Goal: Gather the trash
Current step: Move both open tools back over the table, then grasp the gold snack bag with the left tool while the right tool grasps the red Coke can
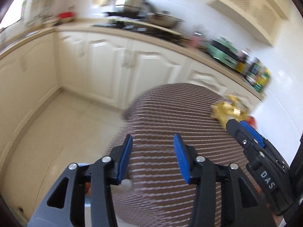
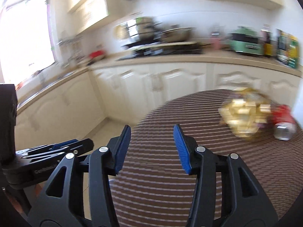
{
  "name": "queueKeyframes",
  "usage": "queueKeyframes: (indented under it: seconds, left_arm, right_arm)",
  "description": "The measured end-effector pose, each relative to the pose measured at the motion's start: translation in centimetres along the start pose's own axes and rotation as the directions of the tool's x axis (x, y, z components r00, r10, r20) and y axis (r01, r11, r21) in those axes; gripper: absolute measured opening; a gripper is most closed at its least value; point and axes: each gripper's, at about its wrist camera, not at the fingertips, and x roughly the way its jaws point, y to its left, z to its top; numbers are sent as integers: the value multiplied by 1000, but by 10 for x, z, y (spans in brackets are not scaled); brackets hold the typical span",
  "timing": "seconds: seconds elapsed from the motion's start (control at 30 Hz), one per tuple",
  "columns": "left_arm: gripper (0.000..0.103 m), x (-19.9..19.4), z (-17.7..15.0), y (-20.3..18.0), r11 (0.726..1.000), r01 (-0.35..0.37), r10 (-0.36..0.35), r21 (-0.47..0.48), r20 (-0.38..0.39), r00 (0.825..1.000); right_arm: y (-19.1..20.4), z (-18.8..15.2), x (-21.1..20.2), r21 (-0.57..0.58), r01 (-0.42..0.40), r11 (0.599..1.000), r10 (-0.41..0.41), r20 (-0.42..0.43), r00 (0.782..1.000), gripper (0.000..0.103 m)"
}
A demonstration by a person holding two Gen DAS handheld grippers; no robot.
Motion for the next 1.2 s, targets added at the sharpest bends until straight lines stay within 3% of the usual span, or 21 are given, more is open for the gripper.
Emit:
queueKeyframes:
  seconds: [0.1,0.23,0.47,0.63,0.77,0.9,1.07,1.2]
  left_arm:
    - [49,17,9,-60,994,49,-48,98,-16,999]
    - [49,54,6,-147,956,88,-71,281,-69,995]
    - [49,106,-7,-223,901,132,-76,414,-148,986]
    - [49,137,2,-239,900,140,-79,412,-162,984]
    - [49,156,7,-250,897,138,-71,421,-170,983]
    - [48,167,11,-255,897,132,-70,422,-161,984]
    - [27,180,14,-254,902,158,-90,402,-183,979]
    - [16,185,15,-249,906,171,-103,387,-192,976]
  right_arm:
    - [-58,5,-23,65,106,992,-108,22,994,50]
    - [-130,-2,-46,164,222,961,-226,7,974,51]
    - [-219,-14,-49,293,317,902,-312,-67,948,55]
    - [-258,-20,-40,398,281,874,-266,-92,959,56]
    - [-298,-22,-21,532,191,825,-160,-104,982,56]
    - [-324,-21,-2,607,142,782,-94,-110,989,56]
    - [-350,-21,20,672,122,731,-40,-136,990,56]
    - [-355,-22,34,686,79,723,25,-140,990,56]
